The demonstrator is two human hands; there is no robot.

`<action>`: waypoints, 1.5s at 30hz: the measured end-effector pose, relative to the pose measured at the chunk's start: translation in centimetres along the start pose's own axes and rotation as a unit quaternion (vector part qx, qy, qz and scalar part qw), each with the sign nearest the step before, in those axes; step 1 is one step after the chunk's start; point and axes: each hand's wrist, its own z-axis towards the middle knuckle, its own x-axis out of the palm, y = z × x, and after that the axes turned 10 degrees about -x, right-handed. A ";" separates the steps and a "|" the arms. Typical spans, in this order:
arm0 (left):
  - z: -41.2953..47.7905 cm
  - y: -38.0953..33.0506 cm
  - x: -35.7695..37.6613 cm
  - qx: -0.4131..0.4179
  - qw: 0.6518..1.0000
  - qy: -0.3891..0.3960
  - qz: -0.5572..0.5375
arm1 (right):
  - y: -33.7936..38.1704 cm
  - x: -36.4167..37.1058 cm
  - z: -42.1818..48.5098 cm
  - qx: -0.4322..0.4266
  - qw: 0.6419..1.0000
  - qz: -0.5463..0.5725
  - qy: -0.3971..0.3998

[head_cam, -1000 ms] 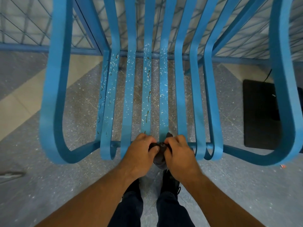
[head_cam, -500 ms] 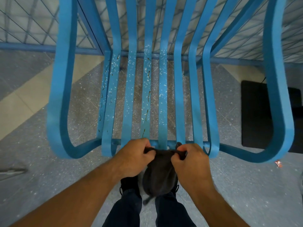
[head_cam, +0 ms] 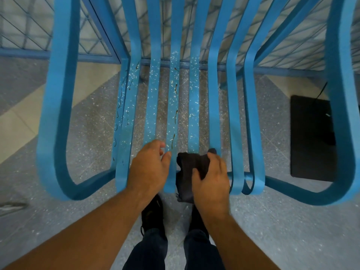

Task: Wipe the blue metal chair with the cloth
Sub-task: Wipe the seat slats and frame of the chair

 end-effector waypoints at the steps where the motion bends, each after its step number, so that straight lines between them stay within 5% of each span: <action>1: 0.1 -0.1 0.0 0.000 1.000 -0.005 0.002 | 0.1 0.3 0.2 0.003 1.000 0.002 0.008; 8: 0.5 -0.3 0.2 0.012 1.000 -0.003 0.016 | -0.3 2.0 2.5 0.048 0.990 0.023 0.134; 21: 0.7 -0.2 -0.1 -0.011 0.999 -0.019 0.031 | 1.1 4.2 2.1 0.296 0.950 0.073 0.065; 34: 2.7 -0.7 -0.3 0.024 0.996 -0.087 0.011 | 1.2 6.0 6.4 0.021 0.996 -0.082 0.008; 45: 6.3 -2.2 -2.1 -0.050 0.991 -0.090 0.080 | 2.1 5.2 9.2 0.225 0.974 -0.002 0.032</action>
